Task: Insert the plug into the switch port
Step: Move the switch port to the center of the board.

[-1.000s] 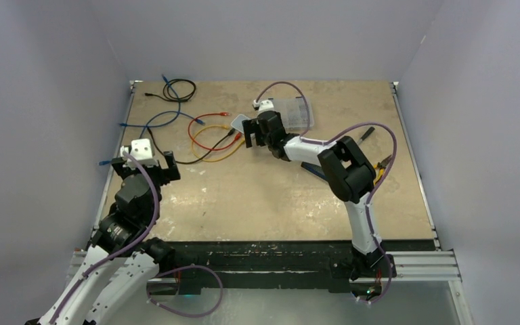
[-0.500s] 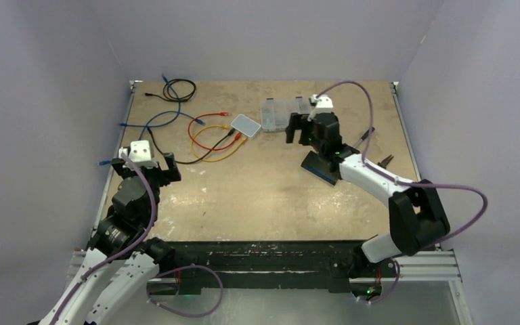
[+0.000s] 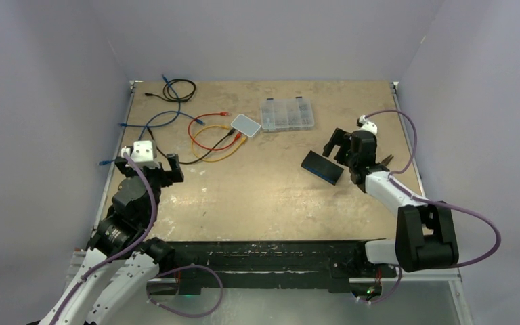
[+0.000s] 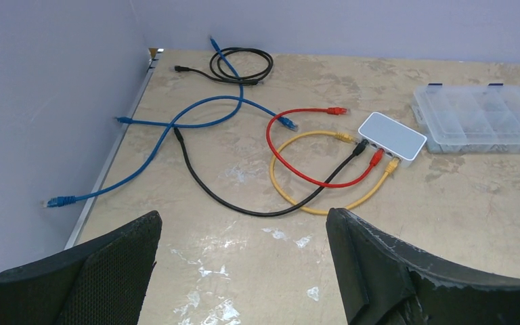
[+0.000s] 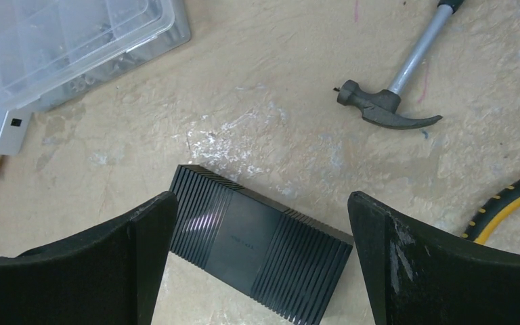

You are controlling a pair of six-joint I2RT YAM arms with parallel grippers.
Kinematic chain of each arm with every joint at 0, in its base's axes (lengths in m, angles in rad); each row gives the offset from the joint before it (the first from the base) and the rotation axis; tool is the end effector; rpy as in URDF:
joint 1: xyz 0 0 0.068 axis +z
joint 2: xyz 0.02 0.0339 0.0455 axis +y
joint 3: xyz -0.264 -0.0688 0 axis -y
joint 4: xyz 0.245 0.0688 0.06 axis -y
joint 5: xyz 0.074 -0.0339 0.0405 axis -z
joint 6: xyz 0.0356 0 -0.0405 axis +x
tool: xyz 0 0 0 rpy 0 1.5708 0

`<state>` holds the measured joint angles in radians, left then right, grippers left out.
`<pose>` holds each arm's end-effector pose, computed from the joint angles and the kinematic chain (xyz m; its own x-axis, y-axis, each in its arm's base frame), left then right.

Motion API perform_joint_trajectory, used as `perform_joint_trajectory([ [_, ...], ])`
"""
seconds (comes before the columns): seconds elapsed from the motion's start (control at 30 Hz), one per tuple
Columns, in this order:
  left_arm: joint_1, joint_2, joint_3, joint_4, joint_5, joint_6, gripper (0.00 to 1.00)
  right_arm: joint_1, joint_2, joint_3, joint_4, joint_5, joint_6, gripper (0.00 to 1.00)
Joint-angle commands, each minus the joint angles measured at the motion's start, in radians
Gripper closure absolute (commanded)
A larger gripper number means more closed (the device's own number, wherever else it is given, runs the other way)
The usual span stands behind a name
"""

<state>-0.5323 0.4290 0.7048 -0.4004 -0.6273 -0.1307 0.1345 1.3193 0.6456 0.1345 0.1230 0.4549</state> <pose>0.0979 -0.0334 0.3350 -0.0943 -0.0669 -0.9933 -0.1041 0.9929 -0.0570 0.2751 0.0328 0.2071 -0.4697 0.3765 -0.7985 0.1977 0.9264 0.3204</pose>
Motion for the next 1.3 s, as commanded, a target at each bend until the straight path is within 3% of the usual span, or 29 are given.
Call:
perform_joint_trajectory([
  [0.0, 0.005, -0.004, 0.005, 0.025, 0.021, -0.011, 0.09, -0.012, 0.021, 0.006, 0.035, -0.052, 0.049, 0.02],
  [0.37, 0.006, -0.006, 0.004, 0.023, 0.027, -0.009, 0.09, -0.024, 0.109, 0.014, 0.032, -0.121, 0.027, 0.02],
  [0.73, 0.005, -0.01, 0.007, 0.023, 0.041, -0.011, 0.09, -0.015, 0.136, -0.023, 0.062, -0.346, -0.03, 0.07],
  [1.07, 0.005, 0.0, 0.007, 0.025, 0.062, -0.011, 0.09, 0.19, 0.115, -0.009, 0.063, -0.401, 0.018, 0.12],
  [1.27, 0.006, 0.001, 0.006, 0.018, 0.05, -0.01, 0.09, 0.218, 0.079, 0.013, 0.06, -0.372, 0.004, 0.12],
])
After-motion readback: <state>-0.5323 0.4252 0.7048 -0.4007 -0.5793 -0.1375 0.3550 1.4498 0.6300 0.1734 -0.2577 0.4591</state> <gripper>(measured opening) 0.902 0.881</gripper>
